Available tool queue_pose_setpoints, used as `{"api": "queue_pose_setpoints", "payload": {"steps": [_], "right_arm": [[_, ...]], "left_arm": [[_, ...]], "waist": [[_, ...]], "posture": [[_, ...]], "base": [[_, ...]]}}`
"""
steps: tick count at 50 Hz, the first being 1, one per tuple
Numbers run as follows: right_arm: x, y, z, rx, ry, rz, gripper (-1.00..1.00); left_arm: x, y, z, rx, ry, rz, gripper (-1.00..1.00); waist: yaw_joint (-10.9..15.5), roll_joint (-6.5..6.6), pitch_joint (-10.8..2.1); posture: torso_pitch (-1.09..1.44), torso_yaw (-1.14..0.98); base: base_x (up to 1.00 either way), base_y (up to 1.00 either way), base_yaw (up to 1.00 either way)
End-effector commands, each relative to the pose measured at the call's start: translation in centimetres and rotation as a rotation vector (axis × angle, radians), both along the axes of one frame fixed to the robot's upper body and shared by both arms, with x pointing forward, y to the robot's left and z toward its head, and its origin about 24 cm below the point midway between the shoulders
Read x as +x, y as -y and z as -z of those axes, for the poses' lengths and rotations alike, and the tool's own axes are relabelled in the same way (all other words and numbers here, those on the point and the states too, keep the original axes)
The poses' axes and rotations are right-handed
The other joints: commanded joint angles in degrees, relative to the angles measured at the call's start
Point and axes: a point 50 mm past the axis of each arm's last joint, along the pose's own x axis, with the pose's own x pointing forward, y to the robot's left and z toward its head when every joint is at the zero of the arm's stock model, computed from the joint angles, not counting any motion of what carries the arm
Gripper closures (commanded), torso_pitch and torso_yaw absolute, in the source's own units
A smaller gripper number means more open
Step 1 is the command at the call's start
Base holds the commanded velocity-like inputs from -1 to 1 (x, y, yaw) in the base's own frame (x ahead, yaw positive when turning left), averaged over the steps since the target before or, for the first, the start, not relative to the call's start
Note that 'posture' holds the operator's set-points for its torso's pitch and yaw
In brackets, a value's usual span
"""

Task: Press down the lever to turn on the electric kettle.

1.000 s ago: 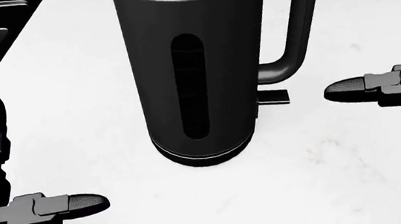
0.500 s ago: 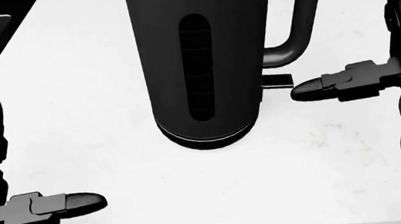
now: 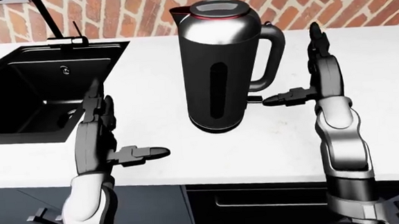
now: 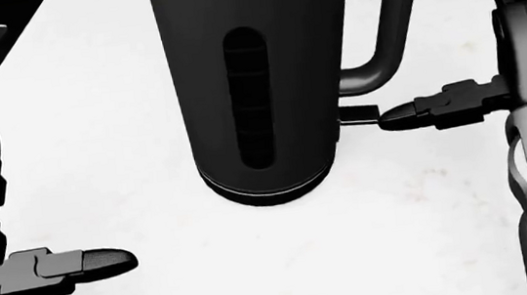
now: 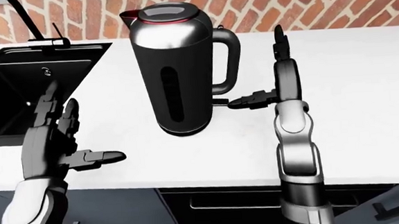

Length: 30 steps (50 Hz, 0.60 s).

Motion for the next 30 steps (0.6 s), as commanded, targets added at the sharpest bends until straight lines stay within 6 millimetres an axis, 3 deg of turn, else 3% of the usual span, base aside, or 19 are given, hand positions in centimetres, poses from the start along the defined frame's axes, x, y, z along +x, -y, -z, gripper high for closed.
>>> {"api": "queue_pose_setpoints", "payload": {"steps": [1,10,30], "right_arm": [[-0.29,-0.08,-2.06,-0.024,0.111,0.002,-1.00],[0.36,-0.16,-1.92,-0.028,0.107,0.001,-1.00],[-0.47,0.25,-2.53,-0.014,0.122,0.012,-1.00]], "left_arm": [[-0.34,0.17,-1.44,0.016,0.083,0.005,-1.00],[-0.35,0.12,-1.39,0.016,0.083,0.005,-1.00],[-0.38,0.23,-1.27,0.019,0.082,0.004,-1.00]], "waist": [[0.0,-0.09,-1.18],[0.0,-0.14,-1.01],[0.1,-0.29,-0.99]], "posture": [[0.00,0.00],[0.00,0.00],[0.00,0.00]], "base": [[0.00,0.00,0.00],[0.00,0.00,0.00],[0.00,0.00,0.00]]}}
